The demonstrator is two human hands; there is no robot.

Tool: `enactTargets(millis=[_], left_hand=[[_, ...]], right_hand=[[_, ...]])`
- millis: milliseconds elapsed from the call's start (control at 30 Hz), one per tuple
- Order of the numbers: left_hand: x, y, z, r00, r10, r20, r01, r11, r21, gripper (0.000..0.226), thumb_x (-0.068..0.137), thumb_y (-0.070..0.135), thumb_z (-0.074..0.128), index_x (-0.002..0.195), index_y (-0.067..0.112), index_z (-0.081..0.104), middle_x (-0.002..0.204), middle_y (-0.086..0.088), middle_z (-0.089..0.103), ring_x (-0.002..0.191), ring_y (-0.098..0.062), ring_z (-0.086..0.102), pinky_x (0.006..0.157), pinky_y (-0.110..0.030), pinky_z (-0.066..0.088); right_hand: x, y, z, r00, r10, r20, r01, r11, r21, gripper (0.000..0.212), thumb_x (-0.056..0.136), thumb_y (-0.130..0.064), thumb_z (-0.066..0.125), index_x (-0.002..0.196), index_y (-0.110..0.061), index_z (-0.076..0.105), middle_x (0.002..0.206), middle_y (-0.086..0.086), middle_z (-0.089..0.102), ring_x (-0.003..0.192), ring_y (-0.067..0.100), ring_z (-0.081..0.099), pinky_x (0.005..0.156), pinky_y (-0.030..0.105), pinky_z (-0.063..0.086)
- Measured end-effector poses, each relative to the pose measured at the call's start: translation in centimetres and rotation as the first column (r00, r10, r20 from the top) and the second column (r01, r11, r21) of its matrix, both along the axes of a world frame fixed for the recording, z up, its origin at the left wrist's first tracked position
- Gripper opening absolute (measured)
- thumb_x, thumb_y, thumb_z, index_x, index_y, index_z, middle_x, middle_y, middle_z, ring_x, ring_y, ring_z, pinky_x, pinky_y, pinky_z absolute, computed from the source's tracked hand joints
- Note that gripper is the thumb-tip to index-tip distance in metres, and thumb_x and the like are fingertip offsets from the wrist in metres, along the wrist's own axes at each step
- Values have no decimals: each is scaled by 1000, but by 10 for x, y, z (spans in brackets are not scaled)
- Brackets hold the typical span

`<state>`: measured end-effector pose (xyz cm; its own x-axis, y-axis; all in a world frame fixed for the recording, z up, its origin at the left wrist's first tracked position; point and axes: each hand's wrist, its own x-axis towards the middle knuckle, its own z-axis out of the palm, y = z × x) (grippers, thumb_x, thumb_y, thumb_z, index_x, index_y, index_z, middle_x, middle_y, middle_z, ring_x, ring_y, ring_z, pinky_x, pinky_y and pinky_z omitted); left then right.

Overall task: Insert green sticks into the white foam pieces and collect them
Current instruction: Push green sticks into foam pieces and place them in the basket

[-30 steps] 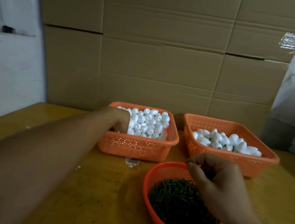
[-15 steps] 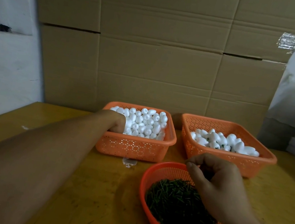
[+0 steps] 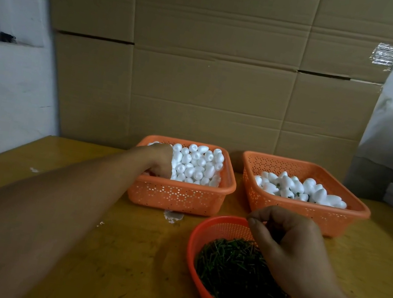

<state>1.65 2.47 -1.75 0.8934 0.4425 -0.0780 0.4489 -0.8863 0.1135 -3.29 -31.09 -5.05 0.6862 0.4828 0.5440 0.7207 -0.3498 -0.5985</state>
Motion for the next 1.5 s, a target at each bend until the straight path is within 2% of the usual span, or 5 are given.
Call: enactTargets(millis=[100,400,600,967,1500], left_hand=[[-5,-6,6,959,11,283,24,993,-120,15,80,14,74,73,11,62,72,-4,64,69,-19,67,57,-29,49],[-51,-55,13,689,-75,721,428,845,-321,20,82,9,77,95,21,69,87,14,68,64,11,59,59,-5,43],[-86,-93,-2,607,16,795,611,631,-479,19,87,0,72,97,15,66,90,2,71,73,-16,67,62,-28,52],[-130,-140,-29,630,-228,742,728,504,-464,16,99,25,53,105,35,64,89,5,63,75,-8,62,70,-28,54],[-135,-150,-38,620,-171,766,734,471,-489,22,91,28,71,113,27,68,104,11,69,100,-8,66,83,-31,55]], right_hand=[[1,0,-1,1000,13,-9,-13,1000,-10,13,91,-17,70,84,-28,73,59,-4,66,41,7,51,40,21,37],[0,1,0,996,79,-27,-83,981,-176,12,93,-22,69,86,-32,72,65,-5,69,48,10,59,47,34,50],[-3,2,1,996,90,-17,-91,941,-325,10,86,-25,78,90,-33,81,85,-25,74,78,-8,67,71,26,57],[-19,11,6,997,39,64,23,646,-763,48,82,-76,52,111,-40,64,96,-14,67,86,4,62,77,32,58],[-22,19,-3,998,-5,68,54,669,-742,19,94,-44,56,102,-31,67,95,-12,64,84,8,61,77,31,56]])
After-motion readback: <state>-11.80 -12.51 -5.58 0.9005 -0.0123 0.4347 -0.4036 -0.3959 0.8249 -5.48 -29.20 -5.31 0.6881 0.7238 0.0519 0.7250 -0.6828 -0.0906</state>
